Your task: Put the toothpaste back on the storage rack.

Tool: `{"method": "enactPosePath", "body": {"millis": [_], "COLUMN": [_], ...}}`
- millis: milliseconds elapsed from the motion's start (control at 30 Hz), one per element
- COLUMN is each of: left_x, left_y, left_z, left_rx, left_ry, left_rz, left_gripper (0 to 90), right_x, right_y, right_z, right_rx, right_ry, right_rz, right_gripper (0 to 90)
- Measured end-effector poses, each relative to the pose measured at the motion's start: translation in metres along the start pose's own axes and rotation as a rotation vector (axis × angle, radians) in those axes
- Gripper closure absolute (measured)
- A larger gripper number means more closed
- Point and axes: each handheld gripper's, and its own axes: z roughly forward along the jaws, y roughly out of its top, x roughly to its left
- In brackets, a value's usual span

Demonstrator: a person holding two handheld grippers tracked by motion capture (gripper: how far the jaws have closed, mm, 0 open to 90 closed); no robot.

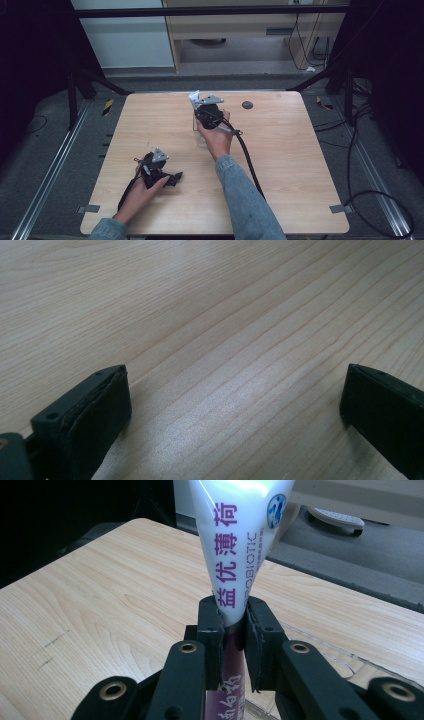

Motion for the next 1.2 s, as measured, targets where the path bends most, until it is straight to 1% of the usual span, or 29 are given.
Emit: {"method": "enactPosePath", "body": {"millis": [167, 633, 700, 1033, 1200], "left_x": [0.0000, 0.0000, 0.0000, 0.0000, 0.0000], "left_y": [0.0000, 0.0000, 0.0000, 0.0000, 0.0000], "left_z": [0.0000, 0.0000, 0.0000, 0.0000, 0.0000], "left_rx": [0.000, 0.000, 0.000, 0.000, 0.000], "left_ry": [0.000, 0.000, 0.000, 0.000, 0.000], "left_rz": [0.000, 0.000, 0.000, 0.000, 0.000], "left_gripper": [0.0, 0.0, 0.0, 0.0, 0.0], "right_x": [-0.0018, -0.0023, -0.0021, -0.0022, -0.0027], "right_y": [-0.0036, -0.0023, -0.0019, -0.0010, -0.0009], "right_z": [0.0018, 0.0052, 0.0059, 0.0067, 0.0062], "right_rx": [0.014, 0.012, 0.013, 0.018, 0.020], "right_ry": [-0.008, -0.015, -0.013, -0.007, -0.002], "right_rz": [0.007, 0.022, 0.027, 0.019, 0.030], "right_gripper": [78.7, 78.4, 78.3, 77.7, 77.3]}}
